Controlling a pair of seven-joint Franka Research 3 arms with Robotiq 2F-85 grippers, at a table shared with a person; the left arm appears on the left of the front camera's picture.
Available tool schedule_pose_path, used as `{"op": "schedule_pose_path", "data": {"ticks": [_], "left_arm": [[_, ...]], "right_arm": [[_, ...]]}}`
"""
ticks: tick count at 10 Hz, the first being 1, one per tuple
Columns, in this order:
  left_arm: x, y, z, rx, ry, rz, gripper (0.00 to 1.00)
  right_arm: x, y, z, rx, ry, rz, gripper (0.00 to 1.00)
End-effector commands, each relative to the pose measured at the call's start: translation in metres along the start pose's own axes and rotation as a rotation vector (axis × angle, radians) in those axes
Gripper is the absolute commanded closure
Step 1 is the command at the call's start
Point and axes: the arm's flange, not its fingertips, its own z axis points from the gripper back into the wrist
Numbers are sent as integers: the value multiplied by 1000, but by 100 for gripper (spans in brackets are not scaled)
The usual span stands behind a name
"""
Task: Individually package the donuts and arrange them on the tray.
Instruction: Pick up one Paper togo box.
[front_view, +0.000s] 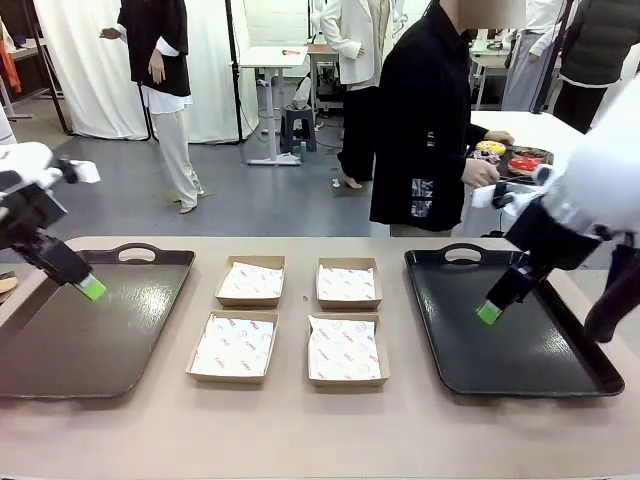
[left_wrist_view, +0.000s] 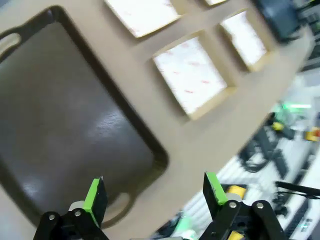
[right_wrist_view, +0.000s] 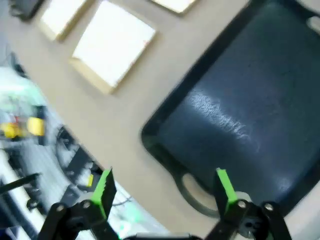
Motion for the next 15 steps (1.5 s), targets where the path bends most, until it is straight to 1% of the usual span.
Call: {"op": "schedule_pose_path", "data": {"ticks": [1,3,4,5,7,8,9,10,13,14,15], "left_arm": [[-36,34,39,-389,-187,214,0],[-66,63,62,-514,-315,312,0],[-79,82,67,-582,-385,364,0],[-87,97,67,-624,-399,395,0],[-96,126,63,-690,-394,449,0],[-102,138,60,-703,-395,477,0],[-104,146,56,-708,-398,499,0],[-109,156,58,-708,-395,516,0],[-123,168,66,-697,-385,553,0],[-129,179,69,-698,-368,551,0],[-129,180,69,-698,-356,548,0]], "right_arm": [[-48,-34,32,477,-223,-234,0],[-85,-55,57,638,-368,-282,0],[-99,-70,67,694,-441,-306,0],[-106,-82,70,725,-464,-334,0],[-119,-106,74,770,-481,-389,0],[-126,-117,74,772,-471,-421,0],[-134,-128,73,780,-487,-466,0],[-140,-135,73,798,-494,-475,0],[-160,-153,79,821,-509,-499,0],[-166,-158,81,824,-515,-509,0],[-171,-160,83,826,-522,-513,0]]}}
